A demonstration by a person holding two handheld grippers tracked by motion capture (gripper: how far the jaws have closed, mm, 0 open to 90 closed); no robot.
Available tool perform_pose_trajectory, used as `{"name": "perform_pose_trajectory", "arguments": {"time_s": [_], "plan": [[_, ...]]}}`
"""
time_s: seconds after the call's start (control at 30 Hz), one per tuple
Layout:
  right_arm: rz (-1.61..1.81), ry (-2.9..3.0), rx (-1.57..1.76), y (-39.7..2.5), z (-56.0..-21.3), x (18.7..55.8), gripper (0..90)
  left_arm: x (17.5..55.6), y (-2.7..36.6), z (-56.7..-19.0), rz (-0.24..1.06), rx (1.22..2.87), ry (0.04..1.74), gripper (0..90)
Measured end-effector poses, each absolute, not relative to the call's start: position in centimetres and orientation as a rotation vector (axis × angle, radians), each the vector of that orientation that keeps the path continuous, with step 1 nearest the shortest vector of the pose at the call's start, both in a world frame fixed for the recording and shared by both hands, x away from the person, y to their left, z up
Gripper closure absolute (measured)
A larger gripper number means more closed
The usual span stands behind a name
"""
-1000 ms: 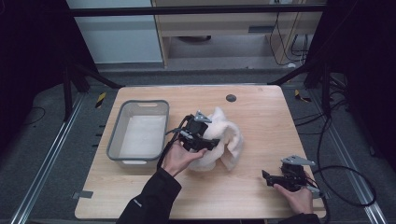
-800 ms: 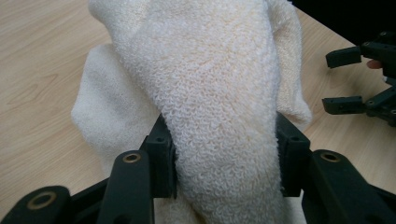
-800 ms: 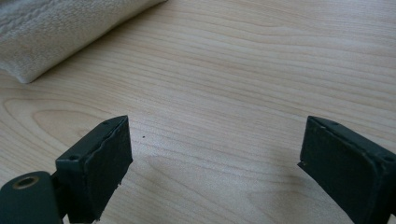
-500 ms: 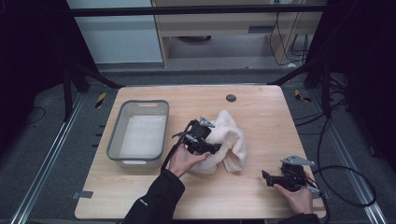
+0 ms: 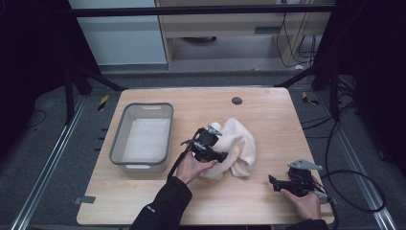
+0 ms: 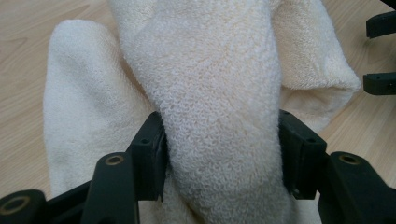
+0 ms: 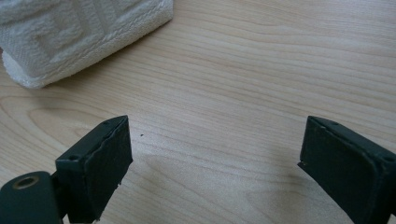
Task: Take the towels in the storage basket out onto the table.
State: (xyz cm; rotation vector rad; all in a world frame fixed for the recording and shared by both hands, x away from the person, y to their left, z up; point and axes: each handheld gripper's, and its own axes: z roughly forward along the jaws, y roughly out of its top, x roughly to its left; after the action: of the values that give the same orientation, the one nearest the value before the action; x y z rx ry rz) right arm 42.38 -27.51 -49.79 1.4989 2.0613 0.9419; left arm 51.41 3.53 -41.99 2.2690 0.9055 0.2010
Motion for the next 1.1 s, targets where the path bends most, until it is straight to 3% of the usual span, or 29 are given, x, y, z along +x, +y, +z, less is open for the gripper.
{"name": "perform_pose_trajectory", "arguments": {"time_s": [0.57, 1.1], "plan": [[0.930, 2.062, 1.492, -27.5, -49.8, 42.4, 8.5, 50.2, 4.4, -41.5, 0.259, 2.285, 0.845, 21.4], [0.929, 2.061, 1.496, -27.5, -49.8, 42.4, 7.5, 47.7, 7.2, -39.0, 0.275, 2.254, 0.782, 16.8]]}}
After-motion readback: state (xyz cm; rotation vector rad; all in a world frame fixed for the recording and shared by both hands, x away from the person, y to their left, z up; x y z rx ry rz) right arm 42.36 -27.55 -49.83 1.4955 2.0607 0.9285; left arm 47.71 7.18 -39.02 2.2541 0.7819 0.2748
